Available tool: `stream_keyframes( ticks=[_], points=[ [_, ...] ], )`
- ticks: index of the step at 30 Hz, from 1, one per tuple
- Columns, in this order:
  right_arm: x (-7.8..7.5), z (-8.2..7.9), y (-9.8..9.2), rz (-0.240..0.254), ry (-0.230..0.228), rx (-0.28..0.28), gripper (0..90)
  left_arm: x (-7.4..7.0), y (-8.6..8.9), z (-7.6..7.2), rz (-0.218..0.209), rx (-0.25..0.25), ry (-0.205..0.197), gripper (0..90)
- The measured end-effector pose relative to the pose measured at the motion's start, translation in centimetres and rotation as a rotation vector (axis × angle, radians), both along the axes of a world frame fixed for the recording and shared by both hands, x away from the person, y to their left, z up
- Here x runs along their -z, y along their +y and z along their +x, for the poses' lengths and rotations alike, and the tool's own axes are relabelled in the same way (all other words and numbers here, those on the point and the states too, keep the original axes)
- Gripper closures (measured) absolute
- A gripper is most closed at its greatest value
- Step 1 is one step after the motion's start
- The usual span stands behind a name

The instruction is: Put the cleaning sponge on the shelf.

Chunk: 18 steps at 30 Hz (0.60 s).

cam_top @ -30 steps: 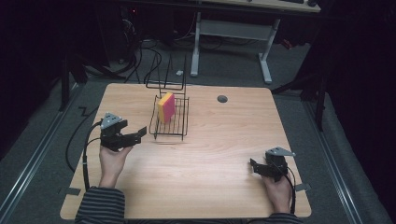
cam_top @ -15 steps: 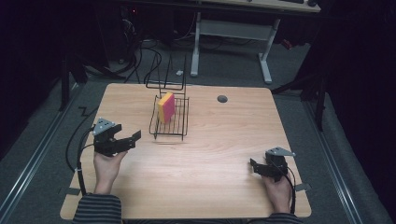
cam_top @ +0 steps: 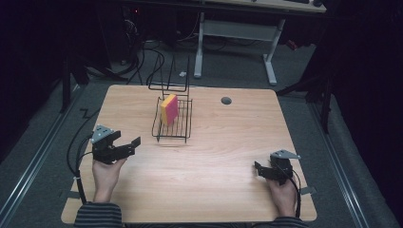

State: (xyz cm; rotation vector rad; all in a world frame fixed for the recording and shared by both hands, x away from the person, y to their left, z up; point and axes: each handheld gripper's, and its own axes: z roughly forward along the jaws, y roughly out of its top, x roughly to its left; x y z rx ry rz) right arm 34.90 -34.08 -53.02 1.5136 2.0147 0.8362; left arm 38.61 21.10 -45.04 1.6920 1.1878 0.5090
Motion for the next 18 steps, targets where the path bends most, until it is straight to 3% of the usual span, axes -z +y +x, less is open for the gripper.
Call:
stream_keyframes(
  ticks=[18],
  points=[
    [0.0,0.0,0.0,0.0,0.0,0.0,26.1,1.6,0.3,-0.6,0.006,-0.004,0.031,16.1]
  ],
)
